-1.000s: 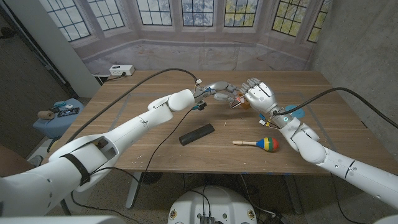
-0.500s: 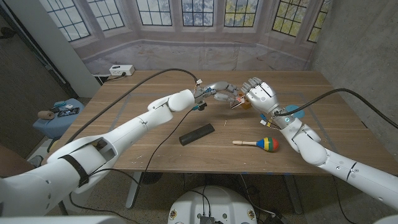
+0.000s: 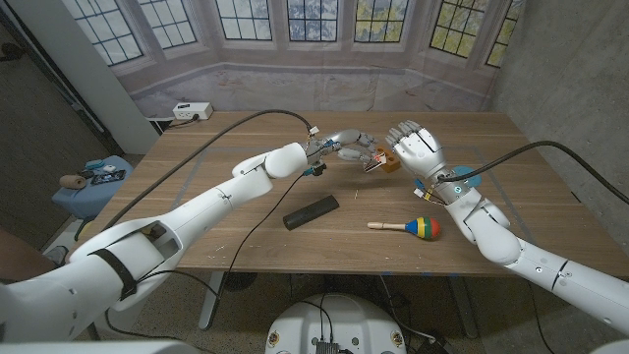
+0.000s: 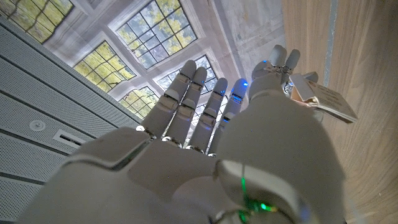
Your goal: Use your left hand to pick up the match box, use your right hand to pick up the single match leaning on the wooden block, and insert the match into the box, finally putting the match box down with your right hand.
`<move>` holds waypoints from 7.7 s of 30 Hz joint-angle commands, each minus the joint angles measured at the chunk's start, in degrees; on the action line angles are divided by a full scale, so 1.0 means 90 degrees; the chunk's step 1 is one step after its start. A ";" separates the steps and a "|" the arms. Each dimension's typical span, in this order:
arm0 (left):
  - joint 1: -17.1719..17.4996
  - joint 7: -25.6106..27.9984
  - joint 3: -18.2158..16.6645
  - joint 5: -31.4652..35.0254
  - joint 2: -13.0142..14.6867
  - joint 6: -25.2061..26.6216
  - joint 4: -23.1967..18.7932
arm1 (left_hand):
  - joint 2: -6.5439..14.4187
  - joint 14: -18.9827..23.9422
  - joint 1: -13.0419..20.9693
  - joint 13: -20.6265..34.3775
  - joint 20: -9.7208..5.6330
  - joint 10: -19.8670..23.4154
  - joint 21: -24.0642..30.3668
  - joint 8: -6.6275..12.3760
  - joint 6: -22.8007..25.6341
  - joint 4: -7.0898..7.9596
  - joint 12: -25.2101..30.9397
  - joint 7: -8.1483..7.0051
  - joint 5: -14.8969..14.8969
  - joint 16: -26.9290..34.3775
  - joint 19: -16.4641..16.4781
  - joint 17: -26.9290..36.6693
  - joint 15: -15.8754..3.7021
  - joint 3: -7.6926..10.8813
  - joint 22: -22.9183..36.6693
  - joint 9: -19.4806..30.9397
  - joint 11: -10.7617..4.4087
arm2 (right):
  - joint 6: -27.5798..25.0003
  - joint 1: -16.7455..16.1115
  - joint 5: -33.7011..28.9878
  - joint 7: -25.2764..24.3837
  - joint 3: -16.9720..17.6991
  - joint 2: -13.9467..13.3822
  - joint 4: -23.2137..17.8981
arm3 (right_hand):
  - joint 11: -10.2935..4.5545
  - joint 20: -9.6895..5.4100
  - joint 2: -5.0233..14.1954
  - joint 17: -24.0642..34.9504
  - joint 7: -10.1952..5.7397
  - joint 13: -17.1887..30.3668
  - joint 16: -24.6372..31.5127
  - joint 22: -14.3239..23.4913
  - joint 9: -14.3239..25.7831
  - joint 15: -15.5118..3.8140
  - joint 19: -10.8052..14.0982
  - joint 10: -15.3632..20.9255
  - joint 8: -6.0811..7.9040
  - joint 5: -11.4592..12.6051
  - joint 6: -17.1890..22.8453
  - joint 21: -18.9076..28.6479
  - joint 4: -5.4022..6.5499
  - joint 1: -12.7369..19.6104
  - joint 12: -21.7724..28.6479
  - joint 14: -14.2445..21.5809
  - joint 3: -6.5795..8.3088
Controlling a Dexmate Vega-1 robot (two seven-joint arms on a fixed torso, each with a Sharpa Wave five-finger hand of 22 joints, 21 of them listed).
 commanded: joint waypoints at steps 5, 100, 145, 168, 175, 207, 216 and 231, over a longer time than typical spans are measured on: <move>0.0103 0.0030 -0.0030 0.0027 0.0053 0.0099 -0.0182 | 0.0004 -0.0013 0.0038 0.0026 -0.0002 -0.0039 0.0009 0.0025 0.0042 -0.0012 -0.0009 -0.0031 0.0003 0.0022 -0.0019 0.0018 -0.0009 0.0011 0.0013 0.0024 0.0024 | -0.0178 -0.0459 0.1274 0.0191 0.0561 0.0288 -0.0560 | 0.0002 -0.0200 0.0028 0.0045 -0.0022 0.0019 0.0035 0.0004 -0.0001 -0.0865 -0.0013 -0.0084 -0.0015 0.0019 -0.0035 0.0000 0.0020 -0.0096 -0.0007 -0.0074 -0.0040; 0.0511 -0.0562 -0.0384 0.0251 0.1119 0.1141 -0.1587 | 0.0025 -0.0152 -0.0037 0.0025 -0.0030 -0.0138 -0.0024 0.0006 -0.0046 0.0024 -0.0014 -0.0018 -0.0006 0.0004 -0.0148 0.0027 0.0038 0.0018 0.0014 0.0030 0.0021 | 0.0305 -0.0028 0.3464 0.0075 0.0762 0.0968 -0.0480 | 0.0026 -0.0230 0.0170 0.0099 -0.0015 0.0020 0.0049 0.0005 0.0001 -0.0864 -0.0086 -0.0223 -0.0030 -0.0018 -0.0106 -0.0013 0.0135 -0.0427 0.0010 -0.0271 -0.0127; 0.0770 -0.0456 -0.0638 0.0689 0.1679 0.1672 -0.2113 | 0.0033 -0.0223 -0.0050 0.0025 -0.0097 -0.0216 -0.0027 0.0008 -0.0039 0.0013 -0.0024 -0.0010 -0.0006 -0.0008 -0.0173 0.0025 0.0024 0.0051 0.0011 0.0017 -0.0012 | 0.0645 0.0152 0.4810 -0.0151 0.0999 0.1332 -0.0299 | 0.0025 -0.0278 0.0235 0.0101 0.0004 0.0014 0.0081 0.0008 -0.0003 -0.0906 -0.0084 -0.0215 -0.0021 -0.0046 -0.0096 -0.0003 0.0120 -0.0490 0.0031 -0.0271 -0.0131; 0.0653 -0.0465 -0.0611 0.1073 0.1763 0.1640 -0.2047 | 0.0020 -0.0401 -0.0070 0.0026 -0.0151 -0.0369 -0.0080 -0.0006 -0.0058 0.0020 -0.0049 -0.0017 -0.0035 -0.0032 -0.0296 0.0008 0.0073 -0.0010 -0.0001 0.0004 0.0026 | 0.0666 0.0310 0.5073 -0.0133 0.0981 0.1439 -0.0202 | 0.0034 -0.0283 0.0248 0.0103 0.0016 0.0013 0.0094 0.0010 -0.0004 -0.0886 -0.0091 -0.0207 -0.0017 -0.0058 -0.0086 -0.0001 0.0114 -0.0523 0.0038 -0.0277 -0.0140; 0.0634 -0.0570 -0.0597 0.1241 0.1828 0.1803 -0.2158 | 0.0022 -0.0515 -0.0082 0.0026 -0.0182 -0.0481 -0.0116 -0.0026 -0.0098 0.0023 -0.0075 -0.0029 -0.0043 -0.0057 -0.0379 0.0006 0.0045 -0.0024 -0.0006 -0.0005 0.0007 | 0.0672 0.0337 0.5330 -0.0161 0.1064 0.1564 -0.0195 | 0.0044 -0.0280 0.0247 0.0100 0.0022 0.0012 0.0095 0.0011 -0.0005 -0.0880 -0.0097 -0.0211 -0.0016 -0.0063 -0.0084 -0.0002 0.0111 -0.0536 0.0038 -0.0283 -0.0145; 0.0492 -0.0769 -0.0465 0.2050 0.1937 0.1983 -0.2293 | 0.0036 -0.0728 -0.0120 0.0026 -0.0161 -0.0686 -0.0187 -0.0087 -0.0216 0.0030 -0.0055 0.0011 -0.0082 -0.0039 -0.0524 -0.0006 0.0107 -0.0088 -0.0019 -0.0046 0.0041 | 0.0999 0.0495 0.6545 -0.0017 0.1329 0.1911 0.0079 | 0.0048 -0.0276 0.0261 0.0096 0.0042 0.0011 0.0111 0.0013 -0.0006 -0.0878 -0.0105 -0.0207 -0.0019 -0.0069 -0.0087 0.0002 0.0081 -0.0545 0.0043 -0.0287 -0.0145; 0.0460 -0.0790 -0.0448 0.2122 0.1884 0.1993 -0.2263 | 0.0031 -0.0724 -0.0118 0.0026 -0.0165 -0.0685 -0.0190 -0.0086 -0.0216 0.0023 -0.0043 0.0003 -0.0089 -0.0030 -0.0527 -0.0010 0.0106 -0.0095 -0.0020 -0.0049 0.0030 | 0.1133 0.0457 0.7182 -0.0022 0.1540 0.2046 0.0122 | 0.0056 -0.0281 0.0277 0.0100 0.0049 0.0010 0.0103 0.0013 -0.0007 -0.0869 -0.0132 -0.0251 -0.0033 -0.0073 -0.0120 -0.0005 0.0086 -0.0567 0.0029 -0.0335 -0.0148; 0.0419 -0.0805 -0.0416 0.2191 0.1837 0.1973 -0.2230 | 0.0037 -0.0744 -0.0129 0.0025 -0.0166 -0.0710 -0.0198 -0.0086 -0.0218 0.0025 -0.0035 -0.0008 -0.0100 -0.0024 -0.0537 -0.0010 0.0103 -0.0107 -0.0021 -0.0055 0.0030 | 0.1691 0.0368 0.8515 0.0243 0.1945 0.2182 0.0242 | 0.0039 -0.0288 0.0321 0.0053 0.0082 -0.0018 0.0006 0.0014 -0.0034 -0.0737 -0.0178 -0.0382 -0.0097 -0.0119 -0.0239 -0.0014 0.0216 -0.0844 -0.0016 -0.0494 -0.0209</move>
